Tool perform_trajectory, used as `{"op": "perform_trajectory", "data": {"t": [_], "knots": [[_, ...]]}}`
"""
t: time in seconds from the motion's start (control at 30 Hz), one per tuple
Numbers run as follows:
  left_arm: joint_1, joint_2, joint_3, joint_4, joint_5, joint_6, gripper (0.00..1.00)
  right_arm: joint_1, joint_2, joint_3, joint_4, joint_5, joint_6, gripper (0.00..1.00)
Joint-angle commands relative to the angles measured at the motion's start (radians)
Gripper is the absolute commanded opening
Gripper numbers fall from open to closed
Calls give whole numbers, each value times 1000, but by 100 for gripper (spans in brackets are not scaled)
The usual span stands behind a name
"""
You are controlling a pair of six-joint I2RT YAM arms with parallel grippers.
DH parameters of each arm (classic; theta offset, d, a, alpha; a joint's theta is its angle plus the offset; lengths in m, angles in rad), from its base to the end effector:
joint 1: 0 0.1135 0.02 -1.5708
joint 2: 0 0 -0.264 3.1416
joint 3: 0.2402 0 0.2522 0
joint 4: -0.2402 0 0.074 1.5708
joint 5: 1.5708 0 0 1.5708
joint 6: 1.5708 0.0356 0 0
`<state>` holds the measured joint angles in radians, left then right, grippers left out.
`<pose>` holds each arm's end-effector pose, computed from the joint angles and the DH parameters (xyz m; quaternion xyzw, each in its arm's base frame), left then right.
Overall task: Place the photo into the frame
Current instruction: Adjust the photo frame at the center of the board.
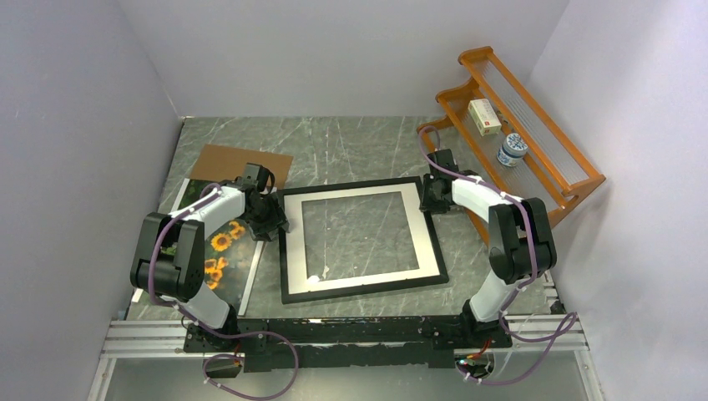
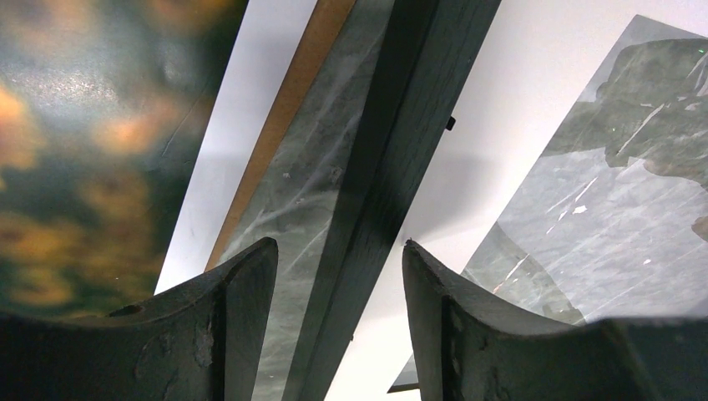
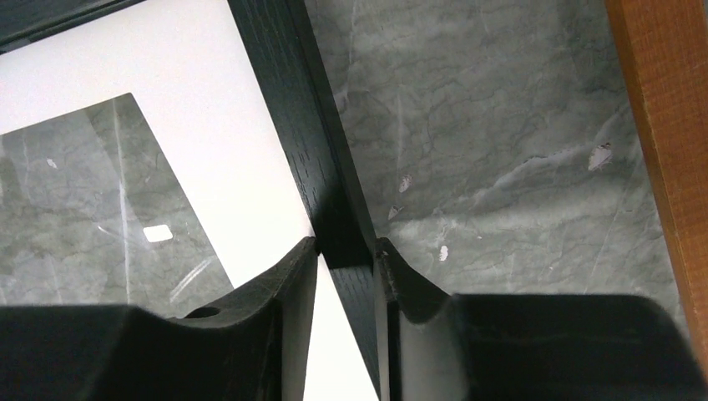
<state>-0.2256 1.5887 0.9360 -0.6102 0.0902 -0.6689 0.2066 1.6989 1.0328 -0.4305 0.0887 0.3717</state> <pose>0.2809 -0.0678 0.1720 -0.2103 0.9645 -0.1064 0.1188 0.3269 0.0653 0.1738 0.0905 0.9669 0.0256 0.2372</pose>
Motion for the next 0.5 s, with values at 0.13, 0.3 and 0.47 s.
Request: {"op": "perform_trajectory", "data": {"t": [0.13,0.3,0.47], "knots": [[5,23,9,1,15,11,61,-12,-7,6,44,48,-1,14],[5,34,21,-6,17,12,61,-12,-33,-10,52,33,4,1],[5,43,36,-20,22,11,62,-15,-73,-30,68,3,7,0]]}}
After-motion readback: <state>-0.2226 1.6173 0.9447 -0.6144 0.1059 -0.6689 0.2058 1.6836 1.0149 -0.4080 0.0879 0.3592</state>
